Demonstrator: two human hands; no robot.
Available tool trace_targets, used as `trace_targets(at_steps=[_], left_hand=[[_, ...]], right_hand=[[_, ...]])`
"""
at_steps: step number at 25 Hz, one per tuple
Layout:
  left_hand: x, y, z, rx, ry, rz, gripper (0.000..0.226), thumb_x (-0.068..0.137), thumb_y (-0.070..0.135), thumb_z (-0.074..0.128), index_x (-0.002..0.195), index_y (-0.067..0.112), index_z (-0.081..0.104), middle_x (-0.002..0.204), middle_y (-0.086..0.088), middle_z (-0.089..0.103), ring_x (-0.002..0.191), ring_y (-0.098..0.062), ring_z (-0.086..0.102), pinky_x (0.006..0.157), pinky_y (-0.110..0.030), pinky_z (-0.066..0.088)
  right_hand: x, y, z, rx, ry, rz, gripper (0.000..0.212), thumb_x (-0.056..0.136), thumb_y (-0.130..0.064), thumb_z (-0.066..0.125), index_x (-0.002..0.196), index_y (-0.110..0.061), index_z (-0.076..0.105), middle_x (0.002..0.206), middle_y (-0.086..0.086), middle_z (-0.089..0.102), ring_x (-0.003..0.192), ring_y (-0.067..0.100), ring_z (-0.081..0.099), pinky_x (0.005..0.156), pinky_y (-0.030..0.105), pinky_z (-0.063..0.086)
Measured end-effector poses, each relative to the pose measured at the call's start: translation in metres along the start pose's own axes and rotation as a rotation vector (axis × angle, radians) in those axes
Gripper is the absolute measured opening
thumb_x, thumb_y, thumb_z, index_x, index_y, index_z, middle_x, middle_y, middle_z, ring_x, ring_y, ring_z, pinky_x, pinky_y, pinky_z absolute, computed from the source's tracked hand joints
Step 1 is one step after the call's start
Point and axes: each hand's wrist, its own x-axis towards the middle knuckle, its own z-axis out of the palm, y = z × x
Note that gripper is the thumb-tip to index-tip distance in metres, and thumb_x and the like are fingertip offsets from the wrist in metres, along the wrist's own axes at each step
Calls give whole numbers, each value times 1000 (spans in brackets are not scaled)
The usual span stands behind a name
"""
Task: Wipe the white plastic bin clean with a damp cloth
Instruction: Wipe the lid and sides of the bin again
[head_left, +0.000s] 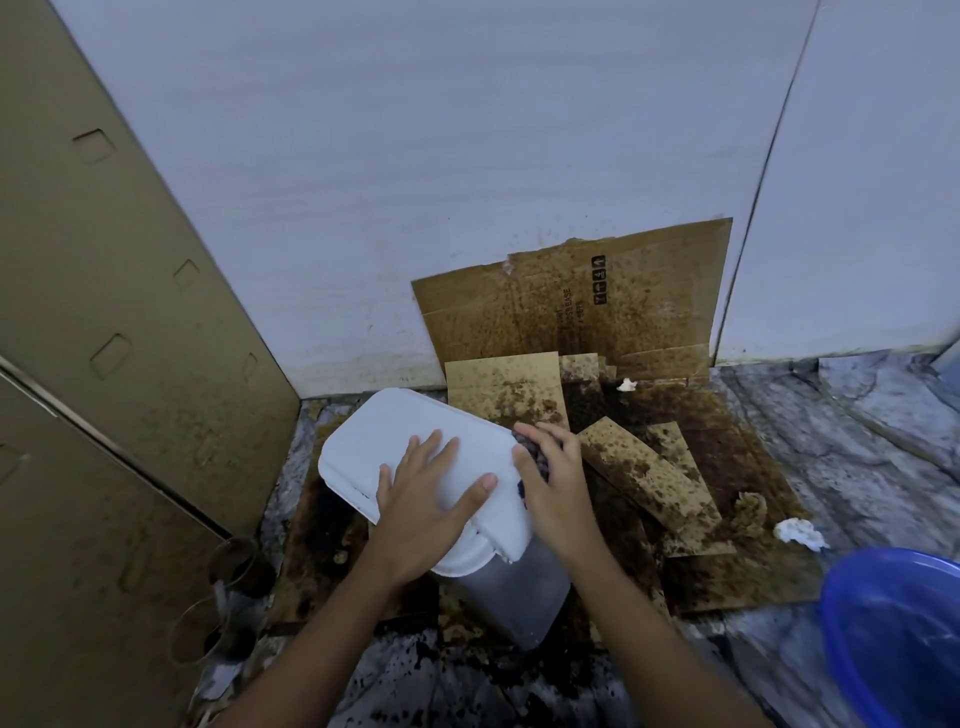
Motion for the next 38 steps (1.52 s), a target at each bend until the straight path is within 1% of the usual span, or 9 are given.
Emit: trace_targets(at_steps=[4, 8, 11, 14, 17, 22, 28, 34, 38], left_hand=[[-3, -35, -10, -161, 254, -85, 82, 70, 94, 39, 140, 51, 46, 163, 24, 22, 155, -9, 6, 125, -55, 8], [-10, -79, -12, -250, 322, -275, 88, 66, 94, 52, 143, 55, 44, 168, 15, 2, 156, -26, 1, 120, -63, 23], [-12, -72, -2, -412, 300, -277, 82, 76, 71, 67, 150, 45, 42, 169, 11, -6, 156, -20, 3, 121, -52, 27], [-8, -65, 7, -504, 397, -274, 78, 80, 55, 74, 150, 35, 47, 169, 14, -3, 156, -16, 7, 120, -50, 31], [-5, -64, 7, -534, 451, -282, 82, 74, 58, 76, 148, 31, 50, 167, 18, 2, 155, -16, 13, 119, -51, 35], [-10, -59, 3, -603, 530, -310, 88, 69, 62, 77, 147, 30, 52, 167, 17, 5, 153, -17, 19, 116, -51, 39], [-36, -43, 7, -610, 641, -311, 63, 73, 51, 83, 132, 41, 64, 166, 20, 8, 153, -16, 18, 116, -47, 37], [-49, -37, 19, -615, 624, -386, 54, 73, 50, 83, 122, 53, 61, 167, 17, 4, 154, -20, 17, 116, -50, 38], [-50, -33, 13, -510, 457, -418, 68, 76, 62, 69, 140, 51, 50, 168, 11, -6, 155, -26, 13, 117, -51, 32]], right_hand=[[-15, -1, 13, 9, 85, 12, 27, 102, -31, 56, 126, -24, 65, 138, -9, 38, 126, 2, 41, 92, 4, 35], [-23, 0, 9, 7, 119, -1, 22, 100, -29, 60, 121, -32, 66, 135, -11, 42, 127, 3, 44, 97, 9, 37], [-28, 4, 6, -9, 119, 4, 24, 98, -28, 63, 121, -35, 66, 134, -10, 45, 126, 8, 48, 105, 27, 44], [-28, 7, 2, 15, 134, -1, 26, 96, -27, 65, 121, -33, 66, 131, -9, 45, 125, 8, 50, 105, 30, 47], [-22, 10, -2, 22, 133, -32, 30, 95, -28, 67, 126, -29, 68, 132, -10, 46, 126, 5, 49, 104, 25, 46], [4, -2, -4, 40, 4, -63, 34, 94, -27, 70, 128, -21, 68, 134, -10, 46, 123, -11, 45, 93, 1, 40], [52, -13, -8, 30, -236, -120, 36, 92, -36, 71, 127, -24, 70, 133, -9, 51, 121, 1, 55, 103, 24, 49], [66, -8, -5, 30, -329, -144, 30, 93, -30, 71, 124, -27, 71, 133, -9, 52, 120, 1, 56, 101, 18, 47], [62, -3, -8, 4, -319, -133, 30, 94, -32, 70, 123, -29, 70, 133, -11, 51, 122, 0, 53, 100, 17, 46]])
